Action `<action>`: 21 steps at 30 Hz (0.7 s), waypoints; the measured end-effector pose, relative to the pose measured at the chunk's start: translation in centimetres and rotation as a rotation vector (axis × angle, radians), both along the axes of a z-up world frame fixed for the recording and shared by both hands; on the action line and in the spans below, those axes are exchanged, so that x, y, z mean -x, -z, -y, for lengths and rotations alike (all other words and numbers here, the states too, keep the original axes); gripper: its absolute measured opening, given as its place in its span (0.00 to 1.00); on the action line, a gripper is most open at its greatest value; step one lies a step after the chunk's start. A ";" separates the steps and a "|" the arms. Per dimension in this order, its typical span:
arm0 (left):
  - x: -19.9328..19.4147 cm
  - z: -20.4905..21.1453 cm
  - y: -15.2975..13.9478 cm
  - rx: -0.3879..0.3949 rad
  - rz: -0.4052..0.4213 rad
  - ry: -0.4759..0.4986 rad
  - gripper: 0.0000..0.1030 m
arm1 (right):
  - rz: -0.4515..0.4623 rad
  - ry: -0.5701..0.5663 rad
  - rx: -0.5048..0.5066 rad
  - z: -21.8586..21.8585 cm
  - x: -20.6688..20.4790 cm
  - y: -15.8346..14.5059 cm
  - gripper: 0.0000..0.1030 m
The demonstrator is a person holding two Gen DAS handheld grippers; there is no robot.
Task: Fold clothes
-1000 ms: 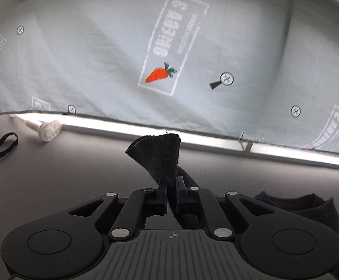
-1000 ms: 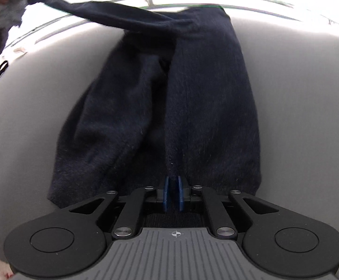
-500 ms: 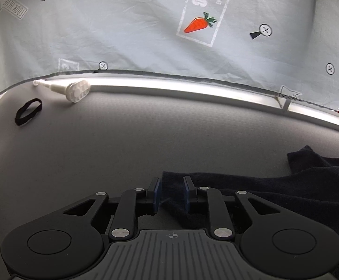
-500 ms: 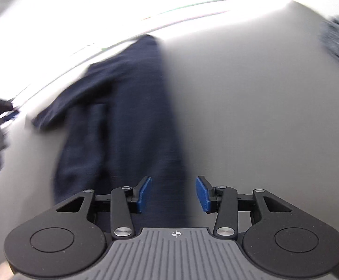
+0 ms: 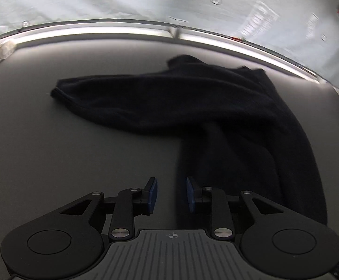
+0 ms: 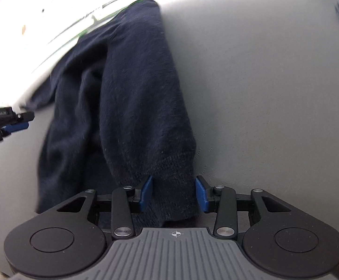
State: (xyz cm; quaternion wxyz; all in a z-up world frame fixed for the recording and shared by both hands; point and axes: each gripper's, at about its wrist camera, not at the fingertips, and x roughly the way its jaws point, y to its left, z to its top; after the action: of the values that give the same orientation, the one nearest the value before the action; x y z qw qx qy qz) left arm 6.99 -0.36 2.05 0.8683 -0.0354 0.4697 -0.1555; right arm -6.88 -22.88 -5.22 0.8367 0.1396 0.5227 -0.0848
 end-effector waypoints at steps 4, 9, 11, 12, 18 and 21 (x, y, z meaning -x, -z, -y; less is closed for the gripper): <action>3.9 2.3 -0.1 0.052 -0.048 0.039 0.36 | -0.005 -0.094 0.087 -1.2 0.0 -0.4 0.41; 6.9 4.1 2.2 0.027 -0.143 0.010 0.36 | 0.002 -0.104 -0.014 0.9 -0.1 -0.4 0.41; 7.7 4.3 1.9 0.008 -0.139 -0.007 0.36 | -0.003 -0.102 -0.059 1.8 0.2 -0.6 0.43; 8.1 4.2 1.6 0.017 -0.153 -0.028 0.36 | -0.007 -0.105 -0.073 2.1 0.5 -0.4 0.43; 10.6 2.3 0.2 0.041 -0.191 -0.182 0.46 | -0.007 -0.142 -0.120 3.8 0.1 -0.2 0.45; 10.9 -0.2 -0.1 0.063 -0.192 -0.327 0.50 | 0.009 -0.171 -0.101 4.6 0.2 -0.5 0.45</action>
State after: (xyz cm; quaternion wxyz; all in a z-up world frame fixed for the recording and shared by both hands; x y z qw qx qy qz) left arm -3.90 -0.18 2.15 0.8317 -0.1532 0.5332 -0.0232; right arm -7.03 -27.48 -4.76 0.8352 0.1368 0.5325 0.0139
